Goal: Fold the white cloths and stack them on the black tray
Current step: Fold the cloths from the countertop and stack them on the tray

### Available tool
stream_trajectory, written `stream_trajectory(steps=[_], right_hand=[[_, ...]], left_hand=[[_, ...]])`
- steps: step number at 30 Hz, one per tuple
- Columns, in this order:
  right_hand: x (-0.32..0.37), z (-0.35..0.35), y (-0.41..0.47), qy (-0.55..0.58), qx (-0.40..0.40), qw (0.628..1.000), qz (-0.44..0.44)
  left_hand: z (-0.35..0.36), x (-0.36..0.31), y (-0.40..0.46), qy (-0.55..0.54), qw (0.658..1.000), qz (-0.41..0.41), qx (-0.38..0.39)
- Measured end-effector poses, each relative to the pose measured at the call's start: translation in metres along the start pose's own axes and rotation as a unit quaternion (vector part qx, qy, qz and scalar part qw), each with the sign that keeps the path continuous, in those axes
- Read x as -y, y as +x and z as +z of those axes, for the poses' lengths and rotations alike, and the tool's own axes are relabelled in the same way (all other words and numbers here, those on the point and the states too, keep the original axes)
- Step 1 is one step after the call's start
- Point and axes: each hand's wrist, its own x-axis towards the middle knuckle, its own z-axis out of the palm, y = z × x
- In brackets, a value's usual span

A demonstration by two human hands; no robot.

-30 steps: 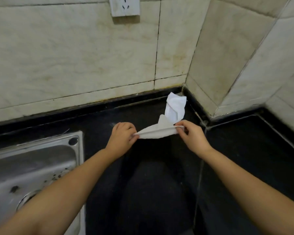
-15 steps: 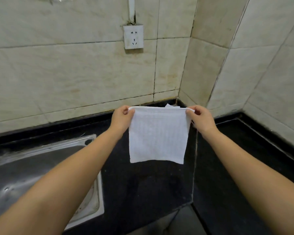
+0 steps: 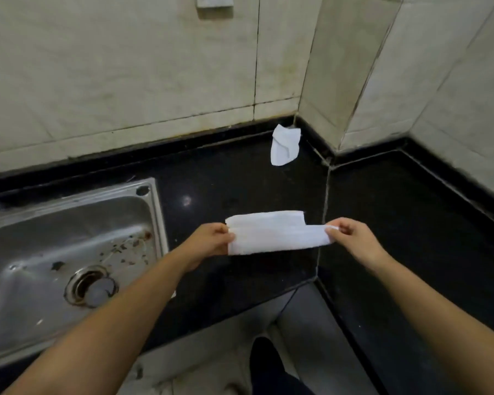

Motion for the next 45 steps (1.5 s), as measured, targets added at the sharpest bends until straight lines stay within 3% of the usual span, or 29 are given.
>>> stream_trajectory(steps=[6, 11, 18, 20, 24, 29, 31, 35, 38, 40, 42, 45], right_hand=[[-0.043, 0.021, 0.001, -0.046, 0.091, 0.99, 0.099], [-0.027, 0.033, 0.052, -0.053, 0.043, 0.995, 0.078], [-0.029, 0.059, 0.115, -0.155, 0.023, 0.985, 0.078], [-0.03, 0.064, 0.119, -0.229, 0.017, 0.971, 0.058], [-0.008, 0.082, 0.129, -0.415, 0.035, 0.907, -0.056], [0.041, 0.16, 0.134, -0.385, 0.214, 0.888, -0.134], [0.047, 0.186, 0.128, -0.422, 0.224, 0.866, -0.149], [0.054, 0.2, 0.126, -0.475, 0.227, 0.838, -0.142], [0.07, 0.181, 0.129, -0.351, 0.276, 0.893, -0.062], [0.086, 0.158, 0.13, -0.25, 0.277, 0.927, -0.037], [0.103, 0.132, 0.135, -0.217, 0.247, 0.943, -0.06], [0.134, 0.089, 0.145, -0.2, 0.159, 0.959, -0.123]], left_hand=[[0.014, 0.043, 0.011, 0.125, 0.989, -0.079, 0.011], [0.009, 0.031, 0.045, 0.239, 0.964, -0.016, -0.111], [0.017, 0.03, 0.083, 0.348, 0.907, -0.033, -0.233], [0.02, 0.033, 0.085, 0.359, 0.897, -0.026, -0.256], [0.028, 0.042, 0.072, 0.356, 0.89, -0.005, -0.284], [0.042, 0.07, 0.043, 0.45, 0.846, -0.008, -0.285], [0.044, 0.079, 0.036, 0.459, 0.834, -0.01, -0.307], [0.043, 0.076, 0.031, 0.435, 0.855, -0.042, -0.279], [0.039, 0.065, 0.036, 0.423, 0.874, -0.032, -0.237], [0.032, 0.048, 0.043, 0.371, 0.908, -0.022, -0.191], [0.021, 0.02, 0.05, 0.241, 0.956, 0.004, -0.167], [0.001, -0.042, 0.058, 0.174, 0.962, 0.09, -0.192]])
